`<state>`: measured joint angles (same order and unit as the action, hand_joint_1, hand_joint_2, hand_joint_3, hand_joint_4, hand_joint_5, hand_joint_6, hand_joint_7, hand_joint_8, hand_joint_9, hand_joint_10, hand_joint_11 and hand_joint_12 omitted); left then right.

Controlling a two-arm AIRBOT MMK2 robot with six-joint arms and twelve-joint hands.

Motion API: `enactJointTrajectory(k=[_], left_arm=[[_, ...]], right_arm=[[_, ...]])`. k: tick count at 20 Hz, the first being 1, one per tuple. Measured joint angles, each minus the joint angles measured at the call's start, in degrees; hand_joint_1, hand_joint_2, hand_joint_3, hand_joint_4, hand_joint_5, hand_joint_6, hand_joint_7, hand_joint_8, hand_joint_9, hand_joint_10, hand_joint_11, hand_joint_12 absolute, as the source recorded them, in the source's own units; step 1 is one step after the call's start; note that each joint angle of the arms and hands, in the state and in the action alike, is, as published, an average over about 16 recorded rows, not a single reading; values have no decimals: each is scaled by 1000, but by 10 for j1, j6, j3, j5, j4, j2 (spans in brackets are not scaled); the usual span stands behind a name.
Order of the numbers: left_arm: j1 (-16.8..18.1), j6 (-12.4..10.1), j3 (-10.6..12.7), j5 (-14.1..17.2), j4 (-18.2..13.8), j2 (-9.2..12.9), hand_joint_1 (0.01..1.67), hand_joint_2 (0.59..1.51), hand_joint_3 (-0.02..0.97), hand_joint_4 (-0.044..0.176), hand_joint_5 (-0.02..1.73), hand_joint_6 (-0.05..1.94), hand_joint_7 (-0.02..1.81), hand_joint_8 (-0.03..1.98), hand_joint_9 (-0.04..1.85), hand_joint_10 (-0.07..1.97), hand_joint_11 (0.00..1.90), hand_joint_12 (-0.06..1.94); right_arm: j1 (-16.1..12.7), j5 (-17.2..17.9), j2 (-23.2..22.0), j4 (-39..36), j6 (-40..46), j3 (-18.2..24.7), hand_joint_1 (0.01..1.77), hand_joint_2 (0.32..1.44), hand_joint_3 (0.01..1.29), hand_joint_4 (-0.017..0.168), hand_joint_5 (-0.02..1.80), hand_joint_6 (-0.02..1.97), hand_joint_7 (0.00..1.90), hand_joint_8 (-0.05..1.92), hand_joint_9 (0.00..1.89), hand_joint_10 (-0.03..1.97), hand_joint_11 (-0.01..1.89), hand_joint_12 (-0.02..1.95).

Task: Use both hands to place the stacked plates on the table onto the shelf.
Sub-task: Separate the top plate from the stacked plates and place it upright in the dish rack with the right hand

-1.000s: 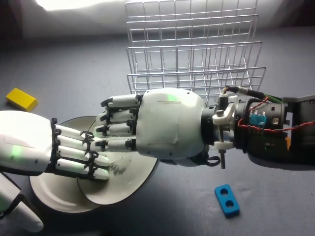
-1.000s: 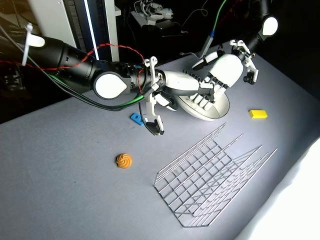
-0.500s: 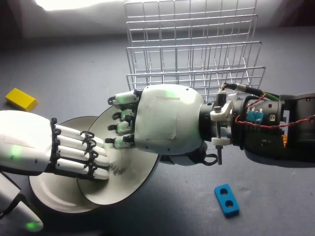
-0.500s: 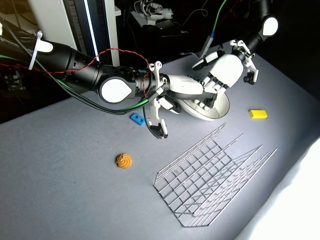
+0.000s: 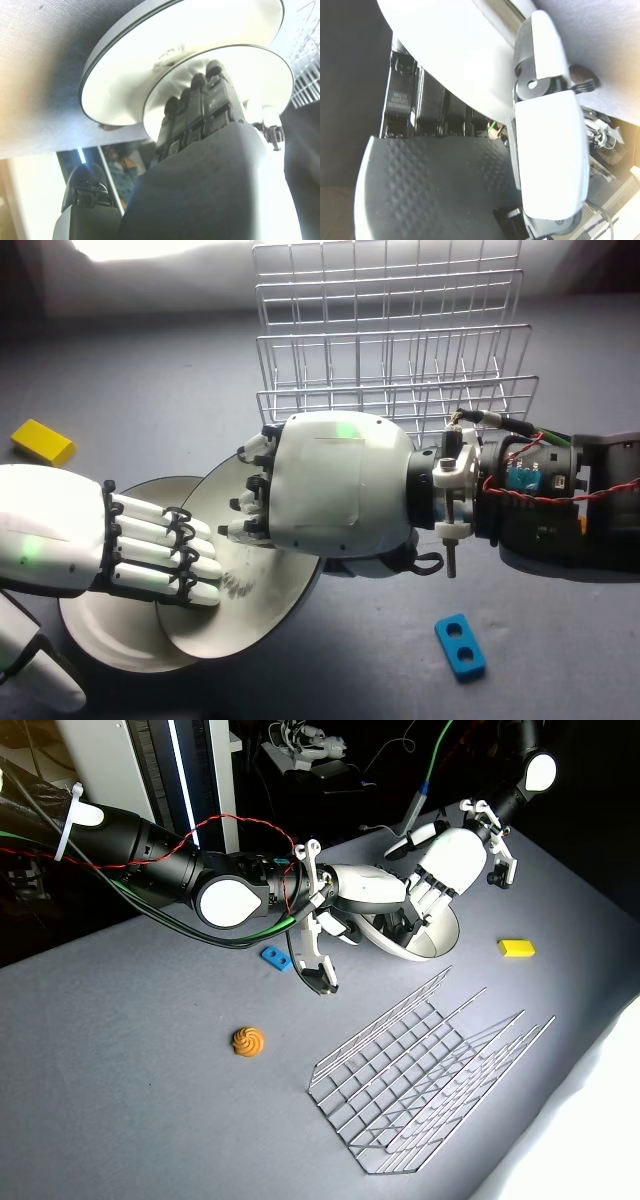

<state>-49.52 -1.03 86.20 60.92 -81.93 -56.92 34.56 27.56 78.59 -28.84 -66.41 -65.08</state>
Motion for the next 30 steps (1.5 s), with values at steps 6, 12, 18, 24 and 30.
enactJointTrajectory(k=[6,12,18,24,30], left_arm=[[30,-7,2,9,0,17,19,1130,19,-1,20,16,11,-10,16,5,21,15],[58,-15,8,23,-2,39,18,1131,19,-1,21,15,20,-7,19,5,21,15],[71,-26,14,35,-9,56,18,1132,19,-1,20,15,19,-7,21,6,20,15],[73,-33,16,40,-17,67,18,1133,20,-1,19,15,20,-8,21,6,20,15],[76,-38,22,40,-26,71,18,1135,19,0,17,15,22,-8,21,6,21,15]], right_arm=[[0,9,-1,1,-1,0,1143,991,12,-9,836,836,967,904,1061,804,794,1294],[-5,11,-3,2,-2,0,1190,976,12,-8,873,753,995,925,1000,1162,805,1301],[-19,10,-11,2,-2,6,1233,977,11,-5,882,803,1009,867,984,1135,783,1273],[-44,8,-32,2,-2,27,1263,978,11,-1,901,857,1032,865,980,1112,779,1270],[-72,7,-65,2,-3,63,1282,979,11,0,915,897,1046,866,980,1112,787,1260]])
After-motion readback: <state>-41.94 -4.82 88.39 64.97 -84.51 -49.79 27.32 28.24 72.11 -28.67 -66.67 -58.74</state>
